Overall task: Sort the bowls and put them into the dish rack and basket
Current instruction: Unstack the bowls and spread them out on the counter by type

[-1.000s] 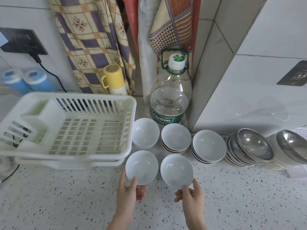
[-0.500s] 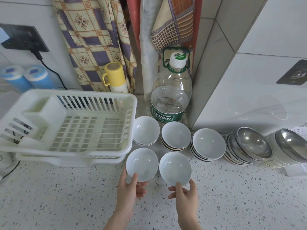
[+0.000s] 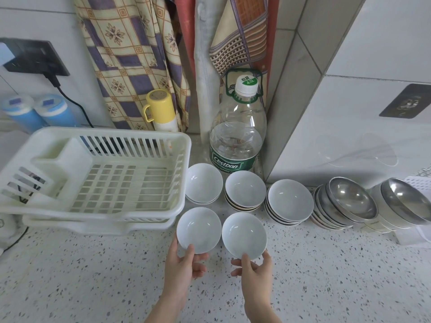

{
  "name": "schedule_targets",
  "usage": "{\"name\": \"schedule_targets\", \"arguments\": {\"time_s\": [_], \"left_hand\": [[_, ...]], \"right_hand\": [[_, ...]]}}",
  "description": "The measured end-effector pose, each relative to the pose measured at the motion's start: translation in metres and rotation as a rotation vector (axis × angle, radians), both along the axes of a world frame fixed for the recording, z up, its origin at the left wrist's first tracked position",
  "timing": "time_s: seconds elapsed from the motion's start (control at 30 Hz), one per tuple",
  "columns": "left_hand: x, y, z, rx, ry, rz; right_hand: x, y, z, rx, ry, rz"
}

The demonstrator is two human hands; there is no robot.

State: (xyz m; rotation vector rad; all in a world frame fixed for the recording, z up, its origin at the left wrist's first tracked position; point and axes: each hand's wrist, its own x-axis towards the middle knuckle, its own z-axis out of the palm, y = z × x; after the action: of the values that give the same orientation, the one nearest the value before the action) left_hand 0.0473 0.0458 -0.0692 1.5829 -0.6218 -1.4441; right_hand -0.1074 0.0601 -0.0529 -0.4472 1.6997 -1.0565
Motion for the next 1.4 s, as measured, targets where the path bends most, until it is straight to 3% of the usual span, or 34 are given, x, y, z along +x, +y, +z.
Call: {"name": "schedule_targets", "arguments": {"time_s": [1.03,1.27,1.4], "left_hand": [[0.001,0.006,0.004,0.064,0.070,0.035],[0.010,0.011,0.006,0.024,-0.167,-0.039],[0.017,0.010,0.011,-0.030,-0.360,-0.013]], "right_hand": [[-0.014,0.000,0.011,0.031,0.008,0.136],[-0.034,-0.003,0.013,0.075,0.044,0.167],[-0.046,-0.006,0.016,0.076,0.278,0.161]]}}
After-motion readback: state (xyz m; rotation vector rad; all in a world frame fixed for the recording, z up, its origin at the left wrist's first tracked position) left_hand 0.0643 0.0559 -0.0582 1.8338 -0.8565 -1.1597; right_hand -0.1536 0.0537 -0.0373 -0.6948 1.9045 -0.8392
